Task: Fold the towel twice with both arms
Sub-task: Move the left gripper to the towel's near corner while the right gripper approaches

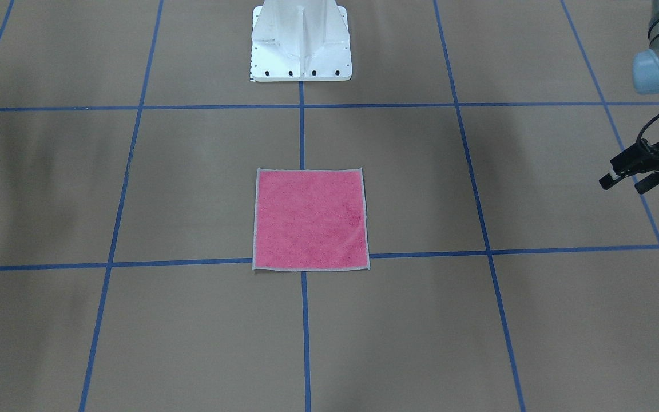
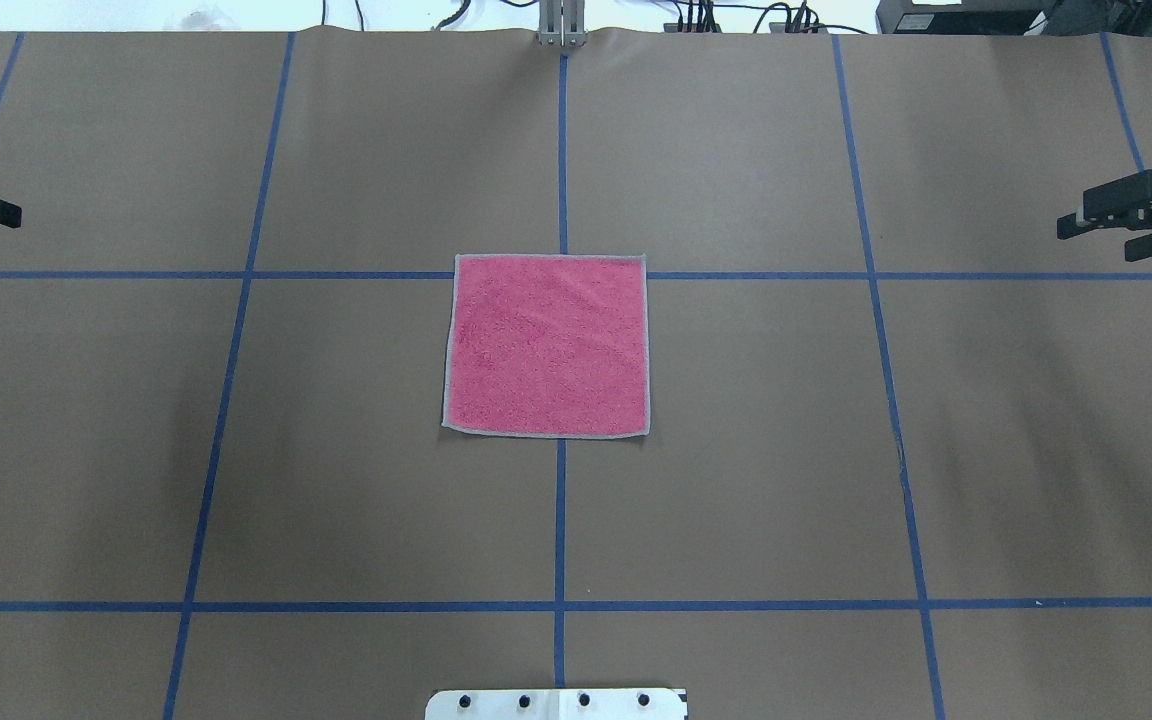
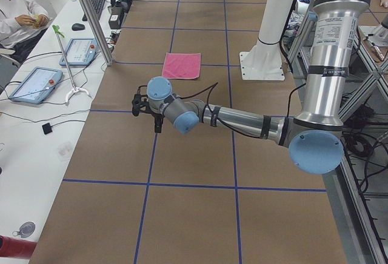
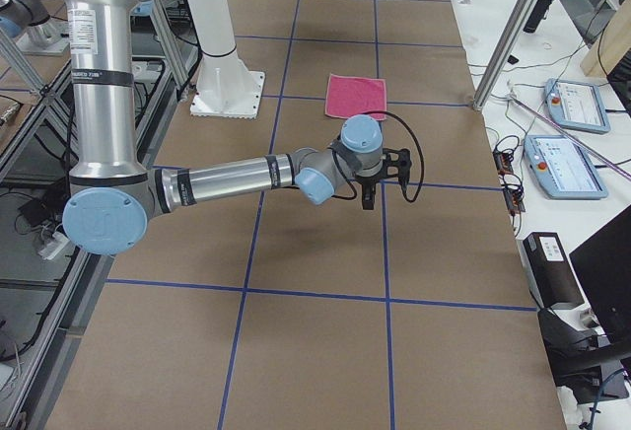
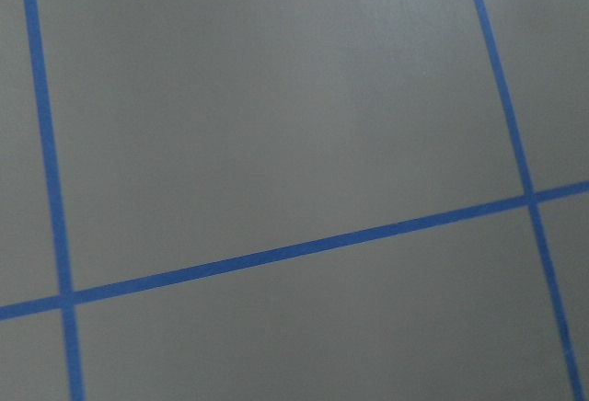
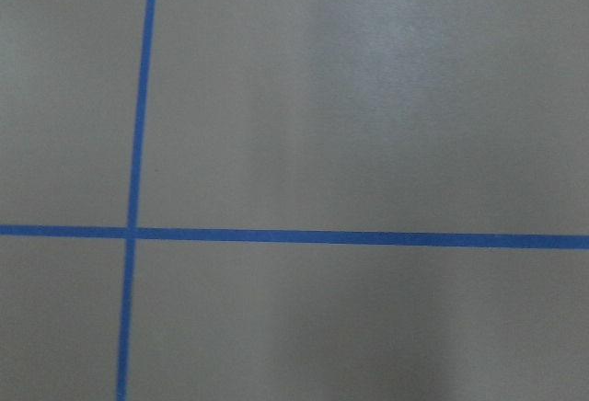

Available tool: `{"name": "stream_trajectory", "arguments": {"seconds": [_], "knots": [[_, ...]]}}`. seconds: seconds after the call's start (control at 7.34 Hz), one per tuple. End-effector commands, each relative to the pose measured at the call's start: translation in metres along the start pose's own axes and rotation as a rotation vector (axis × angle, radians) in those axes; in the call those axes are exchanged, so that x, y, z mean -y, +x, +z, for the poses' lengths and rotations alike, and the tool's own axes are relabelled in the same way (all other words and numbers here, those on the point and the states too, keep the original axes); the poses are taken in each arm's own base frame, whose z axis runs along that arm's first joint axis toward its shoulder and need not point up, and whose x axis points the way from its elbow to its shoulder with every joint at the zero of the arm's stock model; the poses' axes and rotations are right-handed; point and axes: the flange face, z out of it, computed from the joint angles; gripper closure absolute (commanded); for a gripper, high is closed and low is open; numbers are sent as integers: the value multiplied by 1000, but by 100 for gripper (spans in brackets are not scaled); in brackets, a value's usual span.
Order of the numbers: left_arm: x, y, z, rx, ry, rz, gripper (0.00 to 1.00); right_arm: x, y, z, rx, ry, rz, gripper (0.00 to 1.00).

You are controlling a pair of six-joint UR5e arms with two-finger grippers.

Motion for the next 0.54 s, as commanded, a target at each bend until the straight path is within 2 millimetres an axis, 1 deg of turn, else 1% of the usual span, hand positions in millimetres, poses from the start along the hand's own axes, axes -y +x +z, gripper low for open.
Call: {"name": "stream_trajectory", "arguments": {"seconds": [0.0,0.14,0.27,0.41], "knots": [[-16,47,27,-76,11,-141,0,-28,-72,9,56,11,170,0],[-29,70,46,-108,40,-195,0,-50,-100,24,54,41,224,0],[-53,102,72,-127,46,-242,0,-71,-121,36,61,51,289,0],[-76,137,91,-146,66,-291,0,-87,-137,42,73,63,335,1]]}}
